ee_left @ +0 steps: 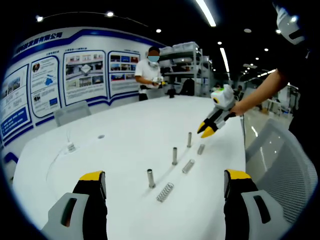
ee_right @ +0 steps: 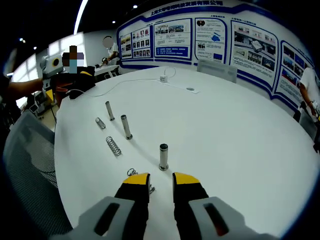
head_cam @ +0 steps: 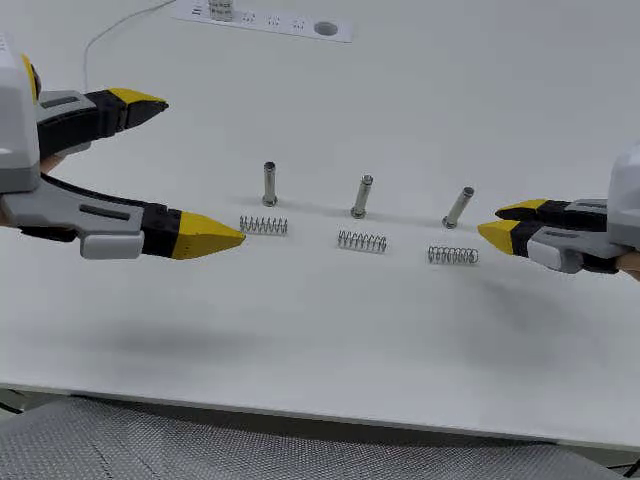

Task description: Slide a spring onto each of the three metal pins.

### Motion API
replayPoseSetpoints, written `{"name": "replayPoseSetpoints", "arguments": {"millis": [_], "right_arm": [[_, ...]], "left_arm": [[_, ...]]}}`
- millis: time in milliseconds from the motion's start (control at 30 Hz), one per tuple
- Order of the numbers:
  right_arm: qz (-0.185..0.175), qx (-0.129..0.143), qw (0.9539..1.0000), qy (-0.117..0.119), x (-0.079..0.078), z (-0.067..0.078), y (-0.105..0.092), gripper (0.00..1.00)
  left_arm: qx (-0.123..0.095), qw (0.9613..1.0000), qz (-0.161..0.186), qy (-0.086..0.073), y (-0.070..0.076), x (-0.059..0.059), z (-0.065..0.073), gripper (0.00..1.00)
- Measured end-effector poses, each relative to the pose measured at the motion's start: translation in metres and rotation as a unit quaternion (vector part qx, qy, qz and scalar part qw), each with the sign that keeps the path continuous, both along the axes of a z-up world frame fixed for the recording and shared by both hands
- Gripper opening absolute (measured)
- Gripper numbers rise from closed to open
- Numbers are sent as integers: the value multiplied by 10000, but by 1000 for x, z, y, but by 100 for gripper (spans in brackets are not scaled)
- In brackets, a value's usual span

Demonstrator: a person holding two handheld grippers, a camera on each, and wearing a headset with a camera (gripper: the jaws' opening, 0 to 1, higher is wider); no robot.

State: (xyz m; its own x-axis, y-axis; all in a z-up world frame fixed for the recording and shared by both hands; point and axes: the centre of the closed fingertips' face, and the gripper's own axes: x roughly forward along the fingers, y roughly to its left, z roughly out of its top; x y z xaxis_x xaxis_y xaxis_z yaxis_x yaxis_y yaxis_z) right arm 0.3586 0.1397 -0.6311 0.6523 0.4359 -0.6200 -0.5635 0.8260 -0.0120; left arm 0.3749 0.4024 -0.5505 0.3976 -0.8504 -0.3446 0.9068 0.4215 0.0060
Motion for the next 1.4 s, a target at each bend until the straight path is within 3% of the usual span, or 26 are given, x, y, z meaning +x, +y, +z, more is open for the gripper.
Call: {"name": "replayPoseSetpoints", "arguments": {"millis": [267,367,467,867,1133,1400], "right_arm": [[447,-180,9988,121,-8,-7,6,21],[880,-509,9947,166,-16,-13,10,21],[1059,-621,9922,197,-18,-18,13,22],[1416,-882,9855,314,-16,-33,12,22],[1944,-1206,9726,406,-14,-42,17,22],[2224,-1186,9662,538,-10,-44,21,22]], "left_arm": [[88,9999,78,-10,1,3,-4,100],[72,10000,31,-32,-3,-1,-5,100],[100,9999,18,-13,-3,-2,-8,100],[193,9997,143,66,3,-2,-12,100],[255,9995,139,97,3,-5,-13,100],[272,9995,140,114,2,-4,-13,100]]}}
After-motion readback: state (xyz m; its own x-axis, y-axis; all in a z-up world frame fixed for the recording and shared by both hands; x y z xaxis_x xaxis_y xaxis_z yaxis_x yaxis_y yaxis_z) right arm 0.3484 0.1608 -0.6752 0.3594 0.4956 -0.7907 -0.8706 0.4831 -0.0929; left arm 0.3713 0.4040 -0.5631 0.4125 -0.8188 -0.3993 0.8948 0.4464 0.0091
